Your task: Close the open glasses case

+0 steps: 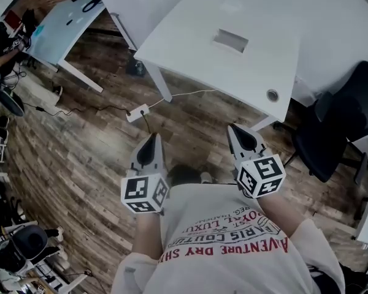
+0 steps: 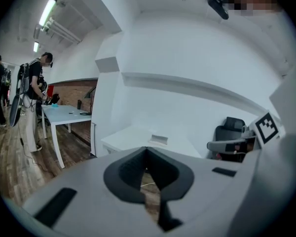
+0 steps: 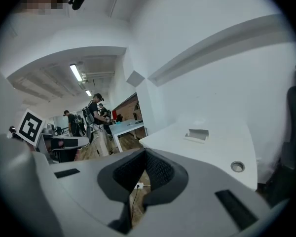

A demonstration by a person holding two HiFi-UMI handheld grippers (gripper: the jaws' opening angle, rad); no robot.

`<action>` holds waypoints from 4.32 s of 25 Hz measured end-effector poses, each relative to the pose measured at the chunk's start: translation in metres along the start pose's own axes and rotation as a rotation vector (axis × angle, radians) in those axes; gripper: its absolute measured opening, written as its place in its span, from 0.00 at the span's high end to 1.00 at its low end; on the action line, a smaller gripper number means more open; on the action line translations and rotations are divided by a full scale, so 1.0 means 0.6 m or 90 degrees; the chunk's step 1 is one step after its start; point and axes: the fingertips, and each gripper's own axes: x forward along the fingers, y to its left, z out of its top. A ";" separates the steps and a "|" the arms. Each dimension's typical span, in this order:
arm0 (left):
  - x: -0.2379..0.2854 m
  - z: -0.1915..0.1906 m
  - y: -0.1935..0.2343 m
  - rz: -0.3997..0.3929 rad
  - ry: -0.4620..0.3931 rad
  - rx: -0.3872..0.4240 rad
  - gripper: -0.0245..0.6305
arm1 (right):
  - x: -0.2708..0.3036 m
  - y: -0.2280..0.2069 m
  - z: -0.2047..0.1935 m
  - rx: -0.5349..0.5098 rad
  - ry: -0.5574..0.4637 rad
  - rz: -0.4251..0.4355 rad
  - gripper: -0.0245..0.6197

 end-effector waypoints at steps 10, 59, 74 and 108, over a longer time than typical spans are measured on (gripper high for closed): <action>0.147 0.029 0.015 -0.087 0.017 0.070 0.96 | 0.080 -0.058 0.008 0.017 -0.010 -0.088 0.94; 0.823 0.008 -0.075 -0.423 0.317 0.183 0.96 | 0.428 -0.466 0.057 0.216 0.085 -0.367 0.94; 0.936 -0.072 -0.131 -0.394 0.389 0.160 0.96 | 0.476 -0.581 0.010 0.214 0.158 -0.336 0.94; 0.945 -0.091 -0.136 -0.353 0.394 0.105 0.97 | 0.546 -0.653 0.043 0.081 0.160 -0.287 0.76</action>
